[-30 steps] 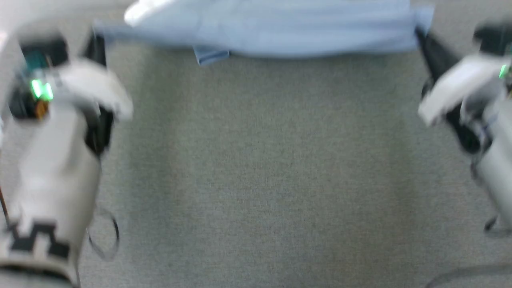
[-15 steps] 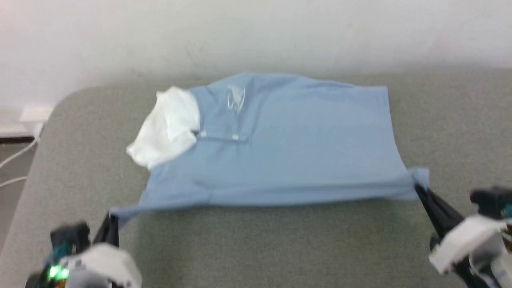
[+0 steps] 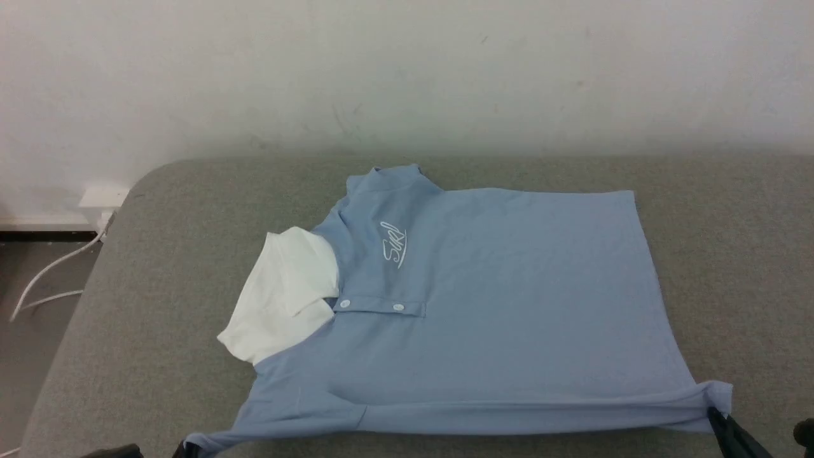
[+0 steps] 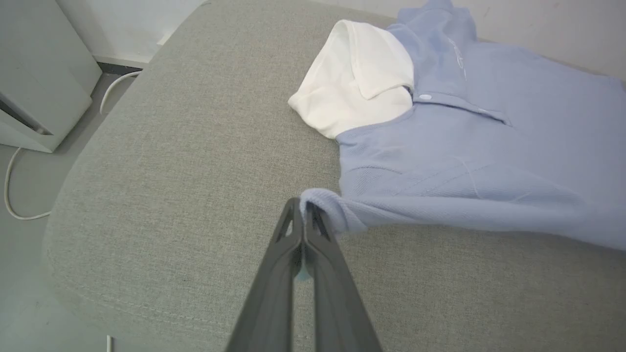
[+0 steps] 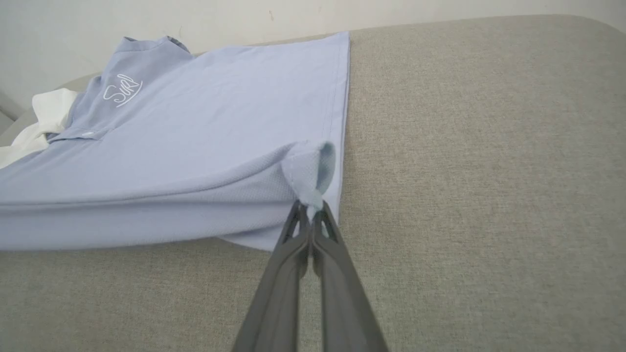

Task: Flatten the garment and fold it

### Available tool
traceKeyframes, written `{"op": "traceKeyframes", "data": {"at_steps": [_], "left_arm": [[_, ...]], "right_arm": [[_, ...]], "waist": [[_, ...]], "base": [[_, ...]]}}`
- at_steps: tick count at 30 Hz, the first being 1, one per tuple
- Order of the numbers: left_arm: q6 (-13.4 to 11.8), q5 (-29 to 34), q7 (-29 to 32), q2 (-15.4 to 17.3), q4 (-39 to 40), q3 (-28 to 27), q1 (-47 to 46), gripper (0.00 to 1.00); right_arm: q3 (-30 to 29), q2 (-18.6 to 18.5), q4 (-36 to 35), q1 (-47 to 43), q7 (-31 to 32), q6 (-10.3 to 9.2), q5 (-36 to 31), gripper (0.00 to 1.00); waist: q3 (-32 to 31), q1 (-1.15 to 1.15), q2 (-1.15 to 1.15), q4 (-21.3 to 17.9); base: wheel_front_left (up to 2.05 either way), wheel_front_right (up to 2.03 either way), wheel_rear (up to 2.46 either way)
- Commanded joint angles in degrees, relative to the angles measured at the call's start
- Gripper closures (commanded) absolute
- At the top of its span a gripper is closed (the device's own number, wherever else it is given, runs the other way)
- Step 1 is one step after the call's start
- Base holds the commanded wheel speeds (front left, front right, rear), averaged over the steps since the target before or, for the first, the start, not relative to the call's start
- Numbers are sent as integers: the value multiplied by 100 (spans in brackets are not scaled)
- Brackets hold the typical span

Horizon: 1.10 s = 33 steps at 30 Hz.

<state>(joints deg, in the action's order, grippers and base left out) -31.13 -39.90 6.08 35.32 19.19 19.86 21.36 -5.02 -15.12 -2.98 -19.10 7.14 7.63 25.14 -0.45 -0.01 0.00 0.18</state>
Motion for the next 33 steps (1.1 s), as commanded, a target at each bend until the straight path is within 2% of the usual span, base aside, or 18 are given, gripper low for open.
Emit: {"op": "traceKeyframes", "data": {"at_steps": [1, 5, 10, 14, 19, 30, 31, 32, 33], "left_arm": [[-96, -4, 15, 113, 98, -107, 1, 100], [40, 107, 41, 217, 148, -132, -510, 100], [603, 255, 135, 43, -379, 213, -1824, 100], [1059, 257, 224, -203, -1148, 419, -2877, 100], [1412, 315, 369, -470, -2018, 690, -3725, 100], [1934, 185, 82, -1011, -3727, 823, -4613, 100], [1997, 95, 76, -1083, -3870, 809, -4628, 100], [2068, 18, 90, -1137, -4011, 810, -4632, 95], [2123, -41, 114, -1174, -4147, 816, -4630, 58]], "right_arm": [[-118, 74, -140, -35, 88, -14, -97, 100], [-252, 213, -355, 165, 435, -14, -353, 100], [-68, 70, -90, 956, 810, -14, -725, 100], [239, -35, 400, 1725, 1044, -14, -838, 100], [695, -193, 1101, 2628, 1082, -14, -781, 100], [1062, -296, 2469, 3546, 770, -14, -677, 98], [1118, -280, 2578, 3572, 750, -14, -665, 73], [1161, -249, 2658, 3594, 696, -14, -622, 56], [1206, -234, 2735, 3608, 634, -14, -594, 14]], "waist": [[57, 1, 0, 17], [238, 1, 0, 9], [560, 1, 0, -45], [860, 1, 0, -133], [1130, 1, 0, -218], [1347, 1, 0, -175], [1341, 1, 0, -178], [1328, 1, 0, -183], [1303, 1, 0, -190]], "base": [[0, 0, 0], [0, 0, 0], [0, 0, 0], [0, 0, 0], [0, 0, 0], [0, 0, 0], [0, 0, 0], [0, 0, 0], [0, 0, 0]]}}
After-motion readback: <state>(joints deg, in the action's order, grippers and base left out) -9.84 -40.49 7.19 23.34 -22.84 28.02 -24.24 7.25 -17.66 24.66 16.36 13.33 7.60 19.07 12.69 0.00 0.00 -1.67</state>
